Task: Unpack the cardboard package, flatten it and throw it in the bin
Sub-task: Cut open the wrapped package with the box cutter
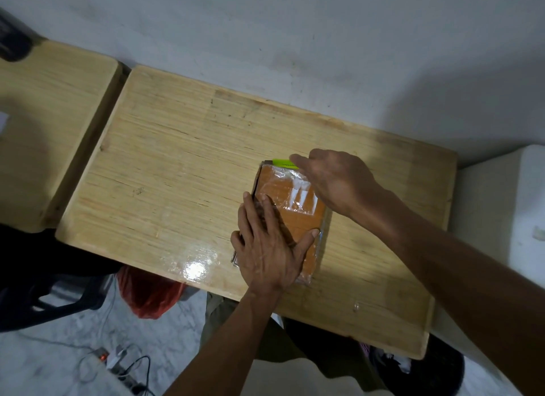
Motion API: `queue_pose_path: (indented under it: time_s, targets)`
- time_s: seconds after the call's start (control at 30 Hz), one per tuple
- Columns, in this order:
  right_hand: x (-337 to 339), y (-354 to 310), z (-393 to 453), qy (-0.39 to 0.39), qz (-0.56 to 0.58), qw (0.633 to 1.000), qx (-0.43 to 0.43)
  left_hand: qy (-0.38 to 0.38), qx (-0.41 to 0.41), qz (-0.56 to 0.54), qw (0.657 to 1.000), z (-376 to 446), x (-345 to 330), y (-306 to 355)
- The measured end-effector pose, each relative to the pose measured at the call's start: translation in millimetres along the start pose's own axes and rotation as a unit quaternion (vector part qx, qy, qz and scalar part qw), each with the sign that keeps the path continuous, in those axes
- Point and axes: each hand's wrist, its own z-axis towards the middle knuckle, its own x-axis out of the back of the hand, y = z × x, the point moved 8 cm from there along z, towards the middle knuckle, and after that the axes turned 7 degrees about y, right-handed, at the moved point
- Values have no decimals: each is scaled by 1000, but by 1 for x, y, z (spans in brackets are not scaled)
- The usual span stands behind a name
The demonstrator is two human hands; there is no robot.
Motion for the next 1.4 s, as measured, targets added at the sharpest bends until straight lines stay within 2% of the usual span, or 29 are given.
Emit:
queue_pose_path:
  time_s: [0.73,1.17,1.4]
  targets:
    - [2,5,1,-15,-18,1000,-4,-1,9,6,1000,0,-1,-1]
    - [5,9,-4,4,0,1000,5,-2,13,3,1000,0,-1,-2]
    - [13,22,-17,41,9,999,25,-5,11,7,1000,0,1,-1]
